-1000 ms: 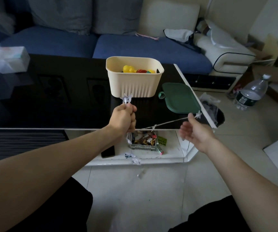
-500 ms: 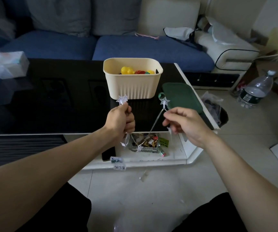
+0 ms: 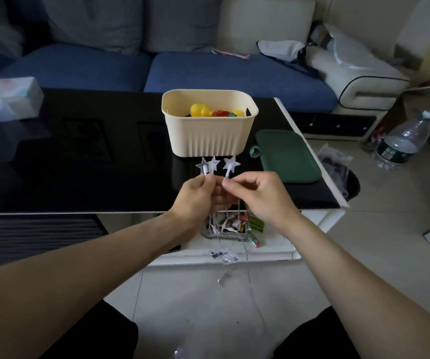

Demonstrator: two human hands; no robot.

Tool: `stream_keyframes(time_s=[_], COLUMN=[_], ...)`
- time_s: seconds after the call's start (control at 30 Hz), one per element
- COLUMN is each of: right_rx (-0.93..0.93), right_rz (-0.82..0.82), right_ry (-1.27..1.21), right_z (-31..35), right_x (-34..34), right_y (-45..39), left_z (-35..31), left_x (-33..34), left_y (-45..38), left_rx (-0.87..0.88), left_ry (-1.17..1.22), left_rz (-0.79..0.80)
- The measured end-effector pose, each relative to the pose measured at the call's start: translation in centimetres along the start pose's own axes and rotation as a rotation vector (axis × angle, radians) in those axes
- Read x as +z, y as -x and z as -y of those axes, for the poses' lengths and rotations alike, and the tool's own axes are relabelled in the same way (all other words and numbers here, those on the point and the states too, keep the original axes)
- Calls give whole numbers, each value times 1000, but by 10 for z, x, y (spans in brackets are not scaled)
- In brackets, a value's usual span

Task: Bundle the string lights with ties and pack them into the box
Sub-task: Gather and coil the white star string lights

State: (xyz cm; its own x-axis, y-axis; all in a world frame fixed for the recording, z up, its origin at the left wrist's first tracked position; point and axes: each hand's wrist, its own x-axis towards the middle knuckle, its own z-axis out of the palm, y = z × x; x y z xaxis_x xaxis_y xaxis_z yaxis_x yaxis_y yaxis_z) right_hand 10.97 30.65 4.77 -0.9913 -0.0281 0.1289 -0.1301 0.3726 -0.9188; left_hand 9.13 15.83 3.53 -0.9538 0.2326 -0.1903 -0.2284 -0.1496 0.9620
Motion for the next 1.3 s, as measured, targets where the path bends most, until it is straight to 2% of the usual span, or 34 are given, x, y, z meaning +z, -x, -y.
stream_keyframes(time_s=[0.2, 0.3, 0.37, 0.5, 0.57, 0.63, 0.73, 0.8, 0.83, 0.9, 0.97, 1.0, 1.07, 1.3], right_rx=[-2, -11, -50, -224, -228, -235, -286, -166, -55, 151, 226, 247, 235, 35], right_rz=[-201, -242, -218, -61, 10, -12, -232, -296, -229, 81, 387, 469, 482, 266], right_ry=[167, 235, 286, 444, 505, 473, 282, 117, 20, -118, -58, -25, 58, 207], right_z=[0, 4, 4, 9, 11, 10, 9, 9, 9, 4, -3, -7, -15, -27], right_x=[17, 25, 30, 40, 43, 45, 55, 61, 61, 58, 47, 41, 26, 4], right_y=[-3, -5, -7, -1, 2, 2, 5, 2, -2, -9, -15, -15, -15, -20], left_z=[5, 2, -1, -3, -5, -10, -18, -21, -22, -24, -25, -25, -23, -14], left_x=[-1, 0, 0, -4, -8, -11, -11, -10, -10, -11, -13, -15, -19, -26], left_y=[-4, -4, -4, -3, -4, -4, -6, -9, -10, -9, -7, -7, -7, -10], left_rx=[-6, -14, -38, -95, -83, -39, 28, 18, 5, -3, 25, 48, 102, 203], left_ry=[-32, -48, -55, 12, 49, 33, 16, 36, 55, 103, 96, 52, -61, -216], left_rz=[-42, -63, -75, -128, -143, -147, -168, -193, -193, -180, -159, -154, -174, -212])
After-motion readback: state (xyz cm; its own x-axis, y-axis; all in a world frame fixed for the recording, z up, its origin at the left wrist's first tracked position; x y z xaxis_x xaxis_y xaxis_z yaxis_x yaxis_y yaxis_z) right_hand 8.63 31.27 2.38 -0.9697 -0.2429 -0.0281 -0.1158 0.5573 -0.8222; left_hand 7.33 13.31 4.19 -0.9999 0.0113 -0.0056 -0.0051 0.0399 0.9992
